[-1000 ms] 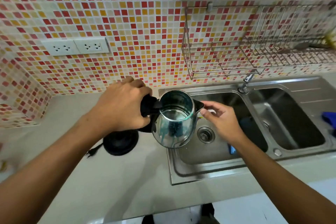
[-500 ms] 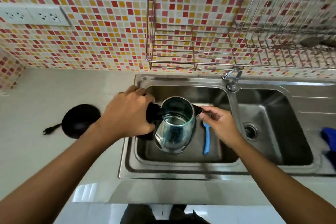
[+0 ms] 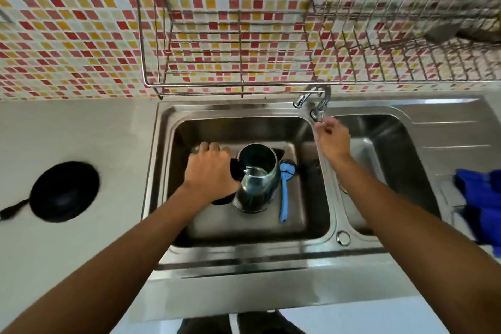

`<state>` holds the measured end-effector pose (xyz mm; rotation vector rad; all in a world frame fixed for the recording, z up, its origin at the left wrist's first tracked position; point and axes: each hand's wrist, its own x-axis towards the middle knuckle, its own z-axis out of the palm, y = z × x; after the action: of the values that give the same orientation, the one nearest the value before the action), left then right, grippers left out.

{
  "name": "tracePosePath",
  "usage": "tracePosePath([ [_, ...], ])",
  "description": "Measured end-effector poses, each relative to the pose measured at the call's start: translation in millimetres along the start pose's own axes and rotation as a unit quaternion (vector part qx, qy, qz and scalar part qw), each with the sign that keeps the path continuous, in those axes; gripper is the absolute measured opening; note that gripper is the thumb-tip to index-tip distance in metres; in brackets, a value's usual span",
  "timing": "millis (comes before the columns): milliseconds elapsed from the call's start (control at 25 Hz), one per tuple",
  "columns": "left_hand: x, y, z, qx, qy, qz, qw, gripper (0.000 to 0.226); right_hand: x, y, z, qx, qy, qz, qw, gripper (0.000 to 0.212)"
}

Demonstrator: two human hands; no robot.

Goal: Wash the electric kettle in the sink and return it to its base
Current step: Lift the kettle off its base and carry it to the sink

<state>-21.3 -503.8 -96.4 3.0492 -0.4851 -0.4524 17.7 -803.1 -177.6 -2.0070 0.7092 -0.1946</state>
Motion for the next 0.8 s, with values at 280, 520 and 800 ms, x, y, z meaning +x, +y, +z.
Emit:
tracePosePath([
  [280, 45, 27, 55, -0.021, -0.032, -0.034, 0.999, 0.064, 47, 1, -2, -0.088, 0.093, 0.005, 0.992, 0.036],
  [520, 53, 32, 87, -0.038, -0.02, -0.07, 0.997, 0.063, 53, 11, 0, -0.108, 0.096, -0.018, 0.989, 0.02],
  [800, 60, 43, 104, -0.048, -0.008, -0.078, 0.996, 0.06, 56, 20, 9, -0.099, 0.08, -0.046, 0.991, 0.02],
])
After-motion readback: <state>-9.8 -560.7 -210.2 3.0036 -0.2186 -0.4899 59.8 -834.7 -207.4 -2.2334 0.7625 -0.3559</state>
